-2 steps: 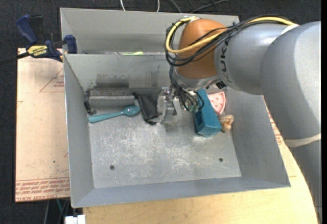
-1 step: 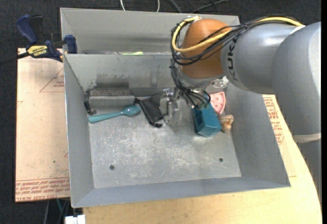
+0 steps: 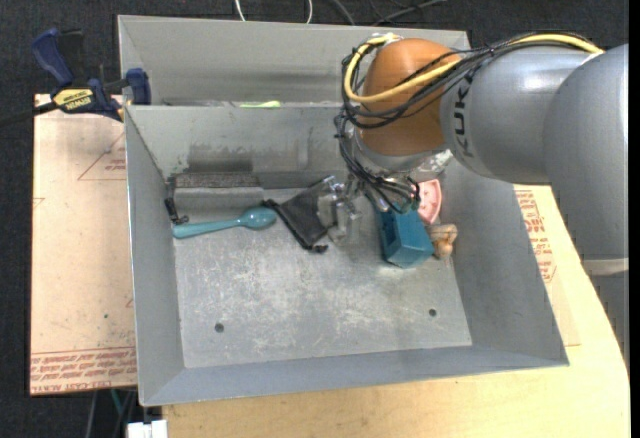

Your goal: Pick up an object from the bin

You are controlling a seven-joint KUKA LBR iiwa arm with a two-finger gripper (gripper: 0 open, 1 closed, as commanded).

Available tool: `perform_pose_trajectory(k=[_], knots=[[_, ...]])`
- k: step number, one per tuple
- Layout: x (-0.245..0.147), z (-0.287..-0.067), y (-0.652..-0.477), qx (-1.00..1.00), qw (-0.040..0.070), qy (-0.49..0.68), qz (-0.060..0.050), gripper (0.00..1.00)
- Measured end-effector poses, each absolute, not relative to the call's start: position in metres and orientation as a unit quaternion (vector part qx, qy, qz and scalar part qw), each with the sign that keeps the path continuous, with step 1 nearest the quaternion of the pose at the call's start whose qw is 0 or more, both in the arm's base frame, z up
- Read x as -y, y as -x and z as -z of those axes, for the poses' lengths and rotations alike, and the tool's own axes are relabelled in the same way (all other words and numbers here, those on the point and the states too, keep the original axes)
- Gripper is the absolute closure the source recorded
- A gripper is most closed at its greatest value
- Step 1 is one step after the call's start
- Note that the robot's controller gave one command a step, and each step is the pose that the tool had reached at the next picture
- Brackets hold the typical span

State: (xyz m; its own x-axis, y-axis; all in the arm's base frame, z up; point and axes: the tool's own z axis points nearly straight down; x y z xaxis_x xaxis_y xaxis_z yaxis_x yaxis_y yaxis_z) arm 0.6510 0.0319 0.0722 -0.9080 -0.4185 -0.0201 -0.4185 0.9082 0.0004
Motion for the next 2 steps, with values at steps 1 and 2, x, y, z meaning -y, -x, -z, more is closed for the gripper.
perform_pose_trajectory(k=[1,2], knots=[[-0.028,-0.072,-0.648,-0.943,0.012,0.331,-0.002,1.00],[-0.003,-0.072,-0.630,-0.868,0.014,0.497,0.000,1.00]])
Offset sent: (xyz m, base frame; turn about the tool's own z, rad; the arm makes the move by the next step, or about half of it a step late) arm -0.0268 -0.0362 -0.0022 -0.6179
